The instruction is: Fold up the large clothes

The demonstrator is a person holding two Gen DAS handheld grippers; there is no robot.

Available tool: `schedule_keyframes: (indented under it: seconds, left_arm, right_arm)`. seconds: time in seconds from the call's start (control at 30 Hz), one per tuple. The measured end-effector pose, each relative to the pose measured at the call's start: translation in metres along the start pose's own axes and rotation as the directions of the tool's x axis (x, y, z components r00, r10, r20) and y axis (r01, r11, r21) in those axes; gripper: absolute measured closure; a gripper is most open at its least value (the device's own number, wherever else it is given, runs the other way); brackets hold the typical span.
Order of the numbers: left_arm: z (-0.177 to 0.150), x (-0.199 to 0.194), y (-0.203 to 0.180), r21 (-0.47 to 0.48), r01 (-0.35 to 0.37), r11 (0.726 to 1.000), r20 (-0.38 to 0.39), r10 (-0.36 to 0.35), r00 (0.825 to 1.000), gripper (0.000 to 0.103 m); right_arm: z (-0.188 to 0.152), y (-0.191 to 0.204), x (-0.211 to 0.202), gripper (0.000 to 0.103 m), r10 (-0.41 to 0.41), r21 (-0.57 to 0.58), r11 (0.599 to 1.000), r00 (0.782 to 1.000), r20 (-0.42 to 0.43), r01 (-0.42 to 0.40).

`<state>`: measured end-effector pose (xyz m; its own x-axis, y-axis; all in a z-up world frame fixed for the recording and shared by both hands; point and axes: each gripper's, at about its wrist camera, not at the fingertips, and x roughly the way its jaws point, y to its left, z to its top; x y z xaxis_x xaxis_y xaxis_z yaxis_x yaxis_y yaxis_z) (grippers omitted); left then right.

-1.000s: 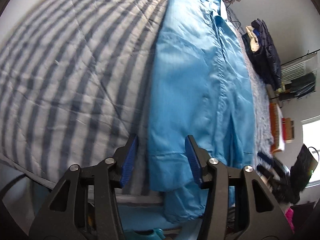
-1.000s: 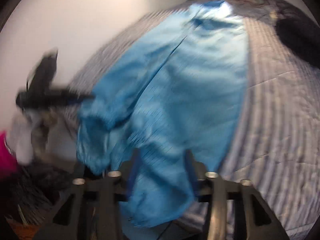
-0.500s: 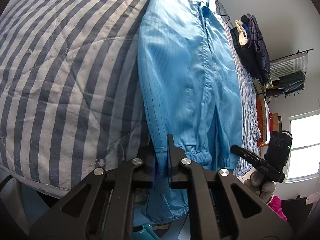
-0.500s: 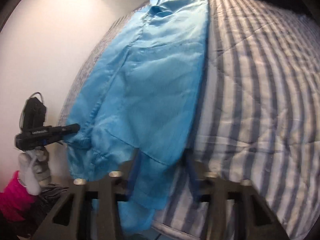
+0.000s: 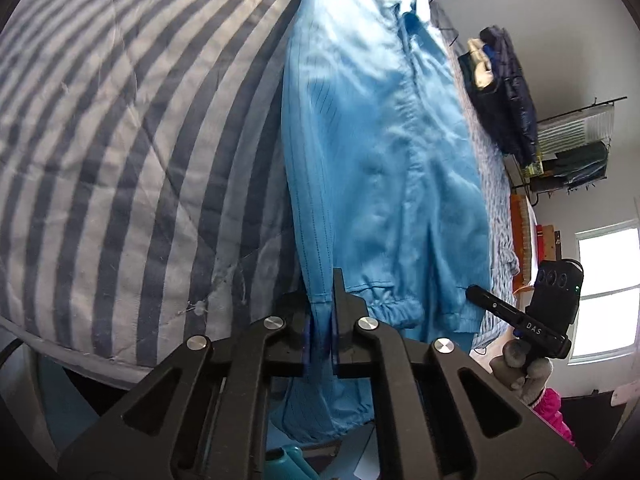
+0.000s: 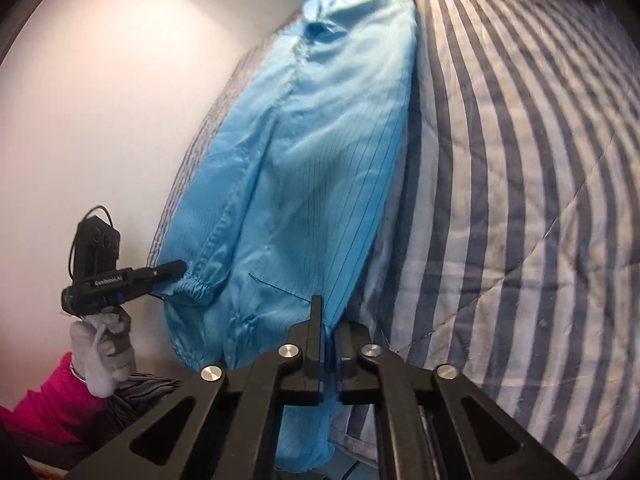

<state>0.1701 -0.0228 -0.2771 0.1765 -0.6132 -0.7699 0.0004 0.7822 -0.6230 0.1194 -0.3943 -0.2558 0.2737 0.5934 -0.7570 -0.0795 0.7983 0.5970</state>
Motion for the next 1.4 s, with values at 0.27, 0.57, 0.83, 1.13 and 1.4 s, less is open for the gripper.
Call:
schedule_keyframes:
  seconds: [0.27,0.57,0.83,1.13,1.4]
  left_arm:
    - [0.007,-0.010,-0.017,-0.018,0.098,0.995,0.019,-0.097,0.995,0.102]
    - [0.047,-0.050,-0.056,0.020,0.215,0.976,0.125,-0.216,0.968,0.102]
    - [0.102,-0.056,-0.073,0.042,0.179,0.983,0.171,-0.184,0.968,0.102]
    - [0.164,-0.034,-0.066,0.022,0.120,0.992,0.206,-0.122,0.971,0.102]
    - [0.191,-0.008,-0.053,-0.001,0.084,0.996,0.190,-0.082,0.978,0.102]
  right_arm:
    - [0.008,-0.004,0.010,0.102,0.136,0.063,0.989,0.991,-0.019,-0.134]
    - [0.041,0.014,-0.026,0.103,0.243,0.050,0.967,0.964,0.104,-0.249]
    - [0.095,0.028,-0.042,0.103,0.190,-0.013,0.982,0.971,0.147,-0.191]
    - [0.163,0.026,-0.025,0.103,0.071,-0.049,0.997,0.985,0.160,-0.064]
    - [0.198,0.003,0.005,0.103,0.009,-0.019,1.000,0.990,0.143,-0.006]
